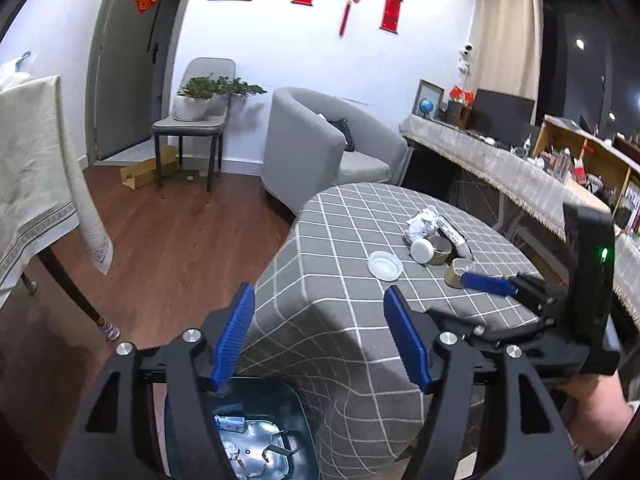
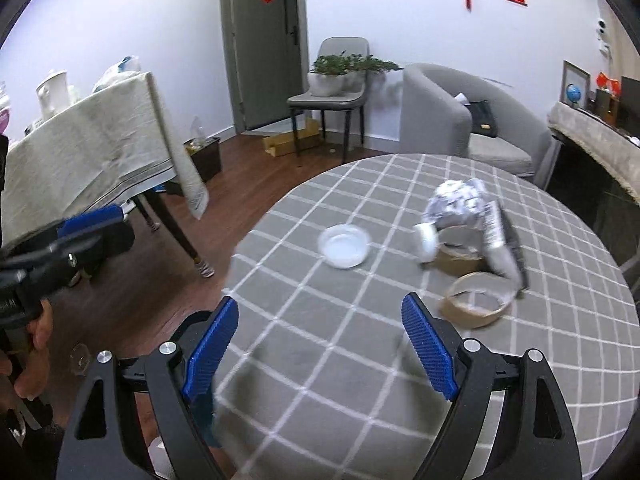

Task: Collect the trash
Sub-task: 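Withdraw both open tools from the bin toward the table, then close the left tool on the white plastic lid while the right tool grasps the cardboard ring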

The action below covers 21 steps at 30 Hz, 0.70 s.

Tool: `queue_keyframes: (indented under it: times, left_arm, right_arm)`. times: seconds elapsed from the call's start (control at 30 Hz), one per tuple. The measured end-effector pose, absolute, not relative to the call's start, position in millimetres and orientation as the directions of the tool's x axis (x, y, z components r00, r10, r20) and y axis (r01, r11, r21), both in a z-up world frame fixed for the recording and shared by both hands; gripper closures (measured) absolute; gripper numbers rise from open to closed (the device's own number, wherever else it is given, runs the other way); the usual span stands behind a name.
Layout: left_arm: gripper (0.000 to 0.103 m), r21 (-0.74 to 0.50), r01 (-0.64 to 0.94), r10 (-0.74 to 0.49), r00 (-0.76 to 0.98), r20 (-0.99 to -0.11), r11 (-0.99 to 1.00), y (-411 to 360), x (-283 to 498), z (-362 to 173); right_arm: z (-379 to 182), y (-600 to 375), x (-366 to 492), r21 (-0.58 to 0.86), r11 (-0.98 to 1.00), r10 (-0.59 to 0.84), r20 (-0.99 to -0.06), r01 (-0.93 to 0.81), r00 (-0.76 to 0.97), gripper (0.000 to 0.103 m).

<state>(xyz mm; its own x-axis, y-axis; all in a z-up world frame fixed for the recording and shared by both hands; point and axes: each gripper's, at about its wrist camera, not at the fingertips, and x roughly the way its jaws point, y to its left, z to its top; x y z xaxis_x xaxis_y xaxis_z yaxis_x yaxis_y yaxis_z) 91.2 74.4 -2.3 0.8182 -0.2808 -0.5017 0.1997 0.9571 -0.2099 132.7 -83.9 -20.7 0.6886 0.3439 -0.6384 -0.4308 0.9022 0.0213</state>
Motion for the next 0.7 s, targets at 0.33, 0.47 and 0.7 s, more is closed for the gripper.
queue_keyframes:
  times: [0.33, 0.47, 0.7]
  left_arm:
    - [0.03, -0.217, 0.255, -0.333, 0.783, -0.526, 0.942, 49, 126, -10]
    - [0.03, -0.209, 0.261, -0.334, 0.766, -0.55, 0.942, 41, 142, -17]
    - [0.031, -0.189, 0.294, -0.348, 0.734, -0.583, 0.937, 22, 163, -25]
  right_arm:
    - [-19, -133, 163, 0.038, 0.925, 0.309, -0.654, -0.377, 0.691, 0.018]
    - [-15, -149, 172, 0.019, 0.936, 0.276, -0.661, -0.352, 0.698, 0.018]
    - [-29, -167, 190, 0.078, 0.937, 0.28, -0.749, -0.34, 0.6, 0.018]
